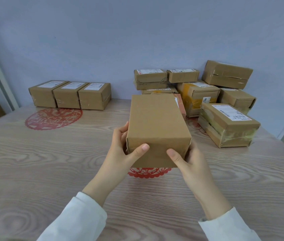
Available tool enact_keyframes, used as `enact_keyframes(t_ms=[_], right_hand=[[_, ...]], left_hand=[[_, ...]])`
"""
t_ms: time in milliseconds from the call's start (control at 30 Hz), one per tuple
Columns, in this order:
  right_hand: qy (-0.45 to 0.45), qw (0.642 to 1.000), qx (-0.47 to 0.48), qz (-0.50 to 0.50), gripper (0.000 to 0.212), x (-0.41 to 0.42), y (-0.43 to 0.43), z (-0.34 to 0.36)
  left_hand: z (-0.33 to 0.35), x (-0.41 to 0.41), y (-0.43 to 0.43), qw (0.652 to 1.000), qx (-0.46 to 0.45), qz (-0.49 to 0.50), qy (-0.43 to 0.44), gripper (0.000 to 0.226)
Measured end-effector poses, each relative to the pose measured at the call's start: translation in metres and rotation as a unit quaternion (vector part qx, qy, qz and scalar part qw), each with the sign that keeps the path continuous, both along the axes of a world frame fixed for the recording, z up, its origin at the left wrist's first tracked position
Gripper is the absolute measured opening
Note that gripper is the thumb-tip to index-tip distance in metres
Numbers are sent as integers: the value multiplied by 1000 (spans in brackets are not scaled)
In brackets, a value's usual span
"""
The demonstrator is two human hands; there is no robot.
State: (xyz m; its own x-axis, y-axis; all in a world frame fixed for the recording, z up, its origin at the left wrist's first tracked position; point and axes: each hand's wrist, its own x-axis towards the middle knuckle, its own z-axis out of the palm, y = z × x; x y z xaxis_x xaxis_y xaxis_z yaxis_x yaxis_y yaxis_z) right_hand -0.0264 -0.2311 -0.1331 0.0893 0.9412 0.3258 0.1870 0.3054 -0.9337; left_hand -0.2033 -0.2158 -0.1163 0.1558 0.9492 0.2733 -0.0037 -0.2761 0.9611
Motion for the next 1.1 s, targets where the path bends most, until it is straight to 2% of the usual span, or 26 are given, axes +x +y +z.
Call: enact_keyframes(t_ms=[167, 333, 400, 467, 533, 567, 700, 833, 1000, 1100], right_hand=[[50, 999, -18, -6, 58, 0, -2, 4], [43, 999, -25, -3, 50, -1, -4, 1], [51, 998, -29, 6, 47, -1, -5, -1], [57, 998, -33, 10, 59, -2, -5, -1], [53, 998, -35, 9, 85, -2, -6, -1], [56, 998, -36, 8, 89, -2, -6, 0], [95, 994, -45, 27, 64, 1, -2, 0], [100, 992, -58, 59, 51, 2, -2, -2], [95, 994, -35, 42, 56, 2, 1, -3], [85, 995, -33, 36, 49, 3, 3, -6]], left_hand=[[-7, -1, 1, 1000, -2, -20, 12, 76], [-4, -4, 2, 1000, -9, -9, 1, 49], [-3, -5, 3, 1000, -13, -1, -2, 50], [-3, -6, 3, 1000, -26, 1, -13, 48], [-5, -8, 3, 999, -39, -7, -14, 43], [-6, -10, 4, 999, -40, -14, -11, 43], [-9, -9, 3, 999, -43, -19, -16, 48], [-10, -8, 4, 999, -34, 3, -14, 59], [-19, -9, 9, 999, -28, -23, 7, 81], [-18, -8, 9, 999, -26, -14, 16, 84]])
